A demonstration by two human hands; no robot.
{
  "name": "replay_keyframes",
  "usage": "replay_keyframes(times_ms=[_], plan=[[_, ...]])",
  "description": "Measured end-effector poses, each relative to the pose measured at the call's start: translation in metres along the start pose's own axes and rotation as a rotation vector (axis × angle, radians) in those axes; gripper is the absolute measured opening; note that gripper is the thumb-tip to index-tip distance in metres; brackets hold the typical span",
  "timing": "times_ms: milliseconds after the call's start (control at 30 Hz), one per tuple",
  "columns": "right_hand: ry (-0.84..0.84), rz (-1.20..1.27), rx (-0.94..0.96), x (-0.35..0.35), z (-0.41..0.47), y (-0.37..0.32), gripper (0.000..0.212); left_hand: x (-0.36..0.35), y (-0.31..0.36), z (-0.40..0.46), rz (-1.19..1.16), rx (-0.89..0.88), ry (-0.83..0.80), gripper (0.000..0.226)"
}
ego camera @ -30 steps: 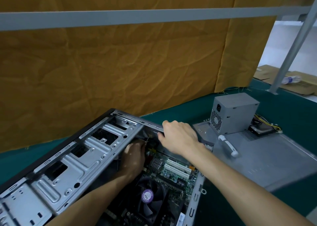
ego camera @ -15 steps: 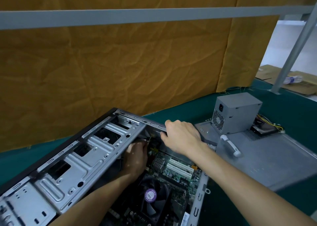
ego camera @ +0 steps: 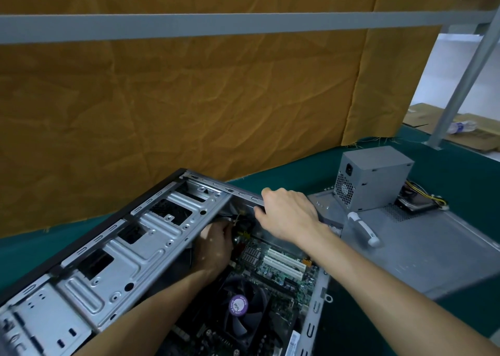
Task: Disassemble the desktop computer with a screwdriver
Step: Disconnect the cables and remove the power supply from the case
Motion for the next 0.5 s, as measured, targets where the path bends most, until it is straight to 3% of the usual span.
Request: replay_keyframes(times_ms=[200,400,500], plan=[[-0.005,-0.002,-0.002,-0.001,-0.001,0.001,0.032,-0.005,-0.001,-0.001,0.016,-0.028,-0.031,0.021],[-0.010,-0.003,-0.003,-0.001,-0.001,0.002,0.032,0.000,-0.004,0.003,-0.057,0.012,0.054,0.021],[-0.015,0.004,-0.007,-0.001,-0.001,0.002,0.031,-0.002,-0.003,-0.001,-0.065,-0.007,0.002,0.022]])
Point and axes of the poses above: each hand's wrist, its own z-axis towards the middle knuckle, its own x-axis out of the back of the hand, y = z × x, the point moved 9 cm from there along z, towards the middle knuckle, and after that the axes turned 2 degrees about -z, right-handed, at the moved point
